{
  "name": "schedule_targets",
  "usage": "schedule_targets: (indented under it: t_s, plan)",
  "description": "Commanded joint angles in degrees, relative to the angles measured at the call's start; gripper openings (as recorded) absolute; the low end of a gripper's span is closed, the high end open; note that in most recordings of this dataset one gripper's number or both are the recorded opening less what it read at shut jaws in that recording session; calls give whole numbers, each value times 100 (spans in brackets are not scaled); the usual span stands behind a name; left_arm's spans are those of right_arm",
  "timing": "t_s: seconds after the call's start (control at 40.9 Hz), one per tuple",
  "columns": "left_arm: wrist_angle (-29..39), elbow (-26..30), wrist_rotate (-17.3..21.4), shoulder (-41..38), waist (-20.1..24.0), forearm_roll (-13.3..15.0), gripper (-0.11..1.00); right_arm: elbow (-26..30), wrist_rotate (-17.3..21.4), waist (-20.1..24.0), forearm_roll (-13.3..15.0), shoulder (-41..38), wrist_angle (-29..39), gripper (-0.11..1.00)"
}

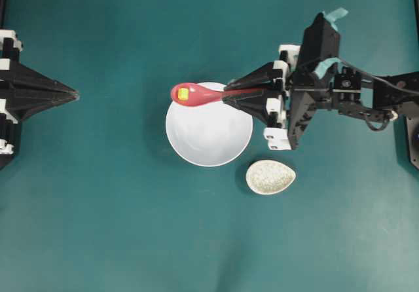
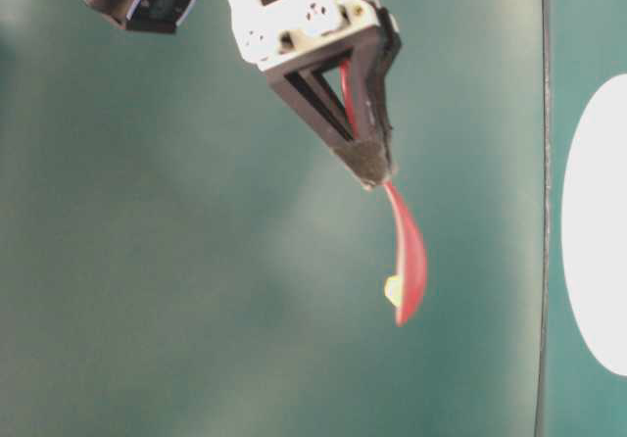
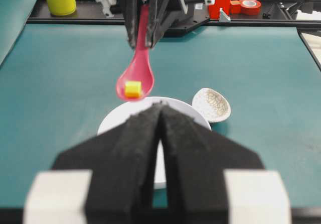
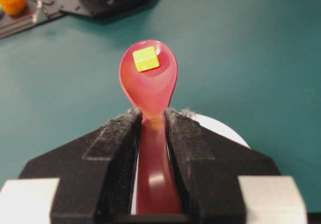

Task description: Scoop the yellow hexagonal prism block from the bowl with a spoon using the right arm.

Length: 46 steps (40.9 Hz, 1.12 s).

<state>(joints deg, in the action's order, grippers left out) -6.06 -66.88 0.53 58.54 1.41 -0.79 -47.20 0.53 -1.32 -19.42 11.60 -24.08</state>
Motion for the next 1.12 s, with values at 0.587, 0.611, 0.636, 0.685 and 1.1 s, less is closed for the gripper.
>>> schedule_targets:
  t_s: [0.587,0.611,0.636,0.685,1.1]
  plan:
    - [-9,123,-9,-149,255,-18,-1,-281,18,35,9,571,-343,24]
    - [-9,123,0,-158,272,-18,-1,-281,18,35,9,571,-343,24]
    - [-9,123,-9,-167,281,-18,-1,-281,18,44,9,580,-343,24]
    - [-9,123,-9,-176,325,-18,-1,-281,18,35,9,571,-352,24]
    - [-9,123,-9,-193,378,-18,-1,-272,9,35,9,580,-352,24]
